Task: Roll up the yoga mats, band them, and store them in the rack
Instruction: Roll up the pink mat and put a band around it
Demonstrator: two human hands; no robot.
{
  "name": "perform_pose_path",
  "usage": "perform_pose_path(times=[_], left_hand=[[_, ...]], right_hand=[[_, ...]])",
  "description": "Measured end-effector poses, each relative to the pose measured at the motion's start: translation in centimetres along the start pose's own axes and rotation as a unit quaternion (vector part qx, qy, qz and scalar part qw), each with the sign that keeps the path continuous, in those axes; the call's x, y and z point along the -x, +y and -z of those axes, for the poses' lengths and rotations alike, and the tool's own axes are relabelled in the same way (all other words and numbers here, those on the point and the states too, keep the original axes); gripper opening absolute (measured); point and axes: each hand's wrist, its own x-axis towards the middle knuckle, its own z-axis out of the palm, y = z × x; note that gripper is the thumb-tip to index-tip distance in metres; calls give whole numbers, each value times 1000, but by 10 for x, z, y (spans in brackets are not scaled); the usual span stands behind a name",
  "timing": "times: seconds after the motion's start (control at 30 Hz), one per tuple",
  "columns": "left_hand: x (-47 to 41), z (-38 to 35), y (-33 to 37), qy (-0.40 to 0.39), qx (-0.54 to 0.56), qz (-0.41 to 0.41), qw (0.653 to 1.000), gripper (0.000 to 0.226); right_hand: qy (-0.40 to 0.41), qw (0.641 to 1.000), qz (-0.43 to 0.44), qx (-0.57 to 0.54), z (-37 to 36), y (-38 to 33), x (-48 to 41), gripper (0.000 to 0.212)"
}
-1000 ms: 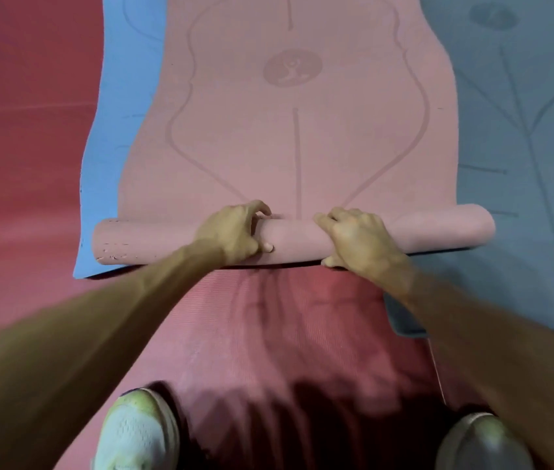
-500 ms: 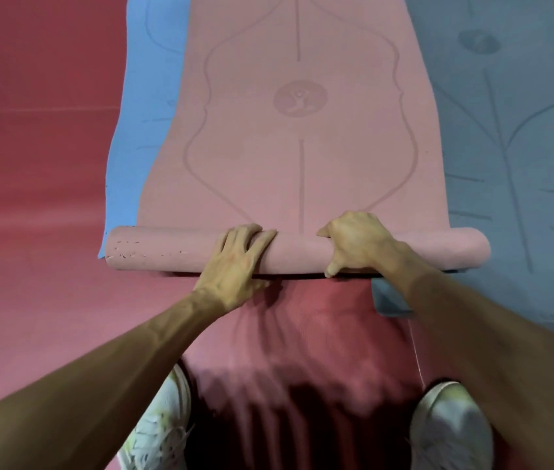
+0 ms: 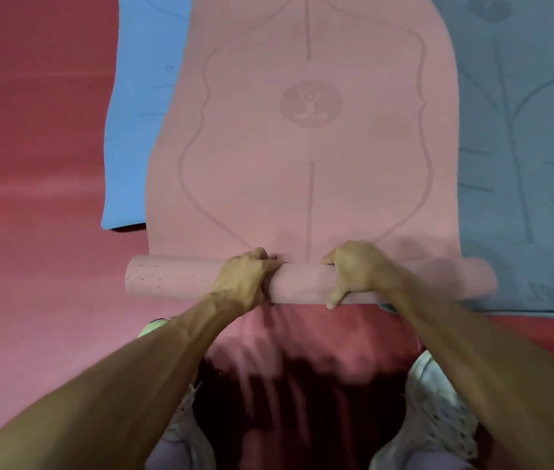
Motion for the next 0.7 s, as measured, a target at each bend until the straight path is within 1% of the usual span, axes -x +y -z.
perform_pose_path(times=[0.1, 0.17, 0.2, 0.23, 0.27, 0.33, 0.37, 0.4, 0.43, 0.47, 0.5, 0.53, 0.57, 0.63, 0.7], left_hand=[[-16, 6, -8, -40, 6, 6, 999, 69], [-28, 11, -13, -58, 4, 16, 998, 64], [-34, 15, -15, -70, 6, 20, 997, 63], [-40, 19, -18, -87, 16, 18, 996, 65], [-45, 24, -21, -106, 40, 17, 993, 72], [-54, 34, -30, -127, 138, 27, 982, 95], [-59, 35, -35, -123, 185, 34, 975, 103], [-61, 35, -37, -116, 213, 40, 969, 104], [-62, 34, -37, -108, 218, 46, 969, 97], [-62, 32, -36, -101, 212, 48, 971, 86], [-61, 30, -34, -89, 193, 47, 976, 74], [-57, 28, -32, -73, 174, 44, 981, 66], [-54, 26, -31, -56, 157, 37, 985, 63], [-49, 24, -31, -29, 114, 26, 993, 62], [-45, 23, -25, -12, 70, 28, 997, 63]], right_hand=[[15, 999, -19, -37, -4, 6, -1, 85], [29, 995, -19, -89, -7, 10, 3, 88], [41, 992, -3, -120, -10, 14, 5, 88], [58, 987, 19, -151, -14, 17, 6, 86], [83, 981, 38, -170, -18, 20, 7, 82], [168, 971, 45, -162, -27, 21, 10, 69], [235, 963, 45, -126, -31, 20, 12, 61], [311, 946, 50, -76, -35, 18, 13, 55], [376, 924, 56, -29, -40, 15, 14, 51], [414, 908, 59, 1, -46, 12, 15, 51], [425, 903, 57, 20, -51, 9, 15, 54], [413, 909, 51, 35, -56, 8, 15, 62], [383, 921, 42, 48, -60, 6, 14, 74], [311, 947, 14, 79, -66, 2, 14, 102], [262, 960, -17, 97, -68, -3, 12, 117]])
